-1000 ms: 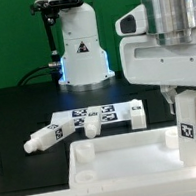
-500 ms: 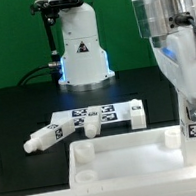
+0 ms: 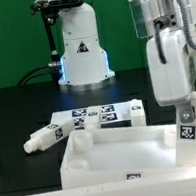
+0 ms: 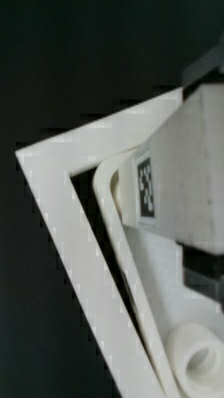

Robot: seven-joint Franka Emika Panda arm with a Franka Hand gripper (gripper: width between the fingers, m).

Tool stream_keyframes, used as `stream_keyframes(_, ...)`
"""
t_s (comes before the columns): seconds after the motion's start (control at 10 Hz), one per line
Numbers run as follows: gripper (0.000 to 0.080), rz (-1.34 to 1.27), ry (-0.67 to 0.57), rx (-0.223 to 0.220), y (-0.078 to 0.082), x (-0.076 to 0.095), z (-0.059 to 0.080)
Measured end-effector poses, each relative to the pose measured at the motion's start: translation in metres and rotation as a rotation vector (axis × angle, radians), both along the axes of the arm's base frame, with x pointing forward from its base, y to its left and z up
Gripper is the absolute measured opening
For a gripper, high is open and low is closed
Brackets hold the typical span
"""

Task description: Assemble desk

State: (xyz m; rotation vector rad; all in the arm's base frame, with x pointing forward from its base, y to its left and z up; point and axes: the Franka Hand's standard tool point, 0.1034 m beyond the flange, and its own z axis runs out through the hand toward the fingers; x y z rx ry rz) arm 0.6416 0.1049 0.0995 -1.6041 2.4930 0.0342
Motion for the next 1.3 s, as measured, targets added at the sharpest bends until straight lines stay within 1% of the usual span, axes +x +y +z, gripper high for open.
stream_keyframes(0.3, 0.0290, 0.013, 0.000, -0.003, 0.001, -0.001, -0.001)
stream_keyframes(0.4, 0.0509, 0.014, 0.001, -0.004, 0.001, -0.001, -0.001)
stream_keyframes(0.5, 0.0509, 0.027, 0.000, -0.005, 0.001, -0.001, -0.001)
stream_keyframes(0.6, 0.0620, 0.092, -0.010, -0.008, 0.002, 0.000, 0.006)
stream_keyframes(0.7, 0.0644, 0.125, -0.024, -0.002, 0.003, 0.001, 0.020)
stream_keyframes(0.8, 0.0644, 0.131, -0.031, 0.006, 0.005, 0.001, 0.031)
stream_keyframes(1.0, 0.0648, 0.132, -0.024, 0.003, 0.004, 0.000, 0.024)
stream_keyframes(1.3, 0.0649, 0.168, -0.028, -0.002, 0.005, 0.000, 0.024)
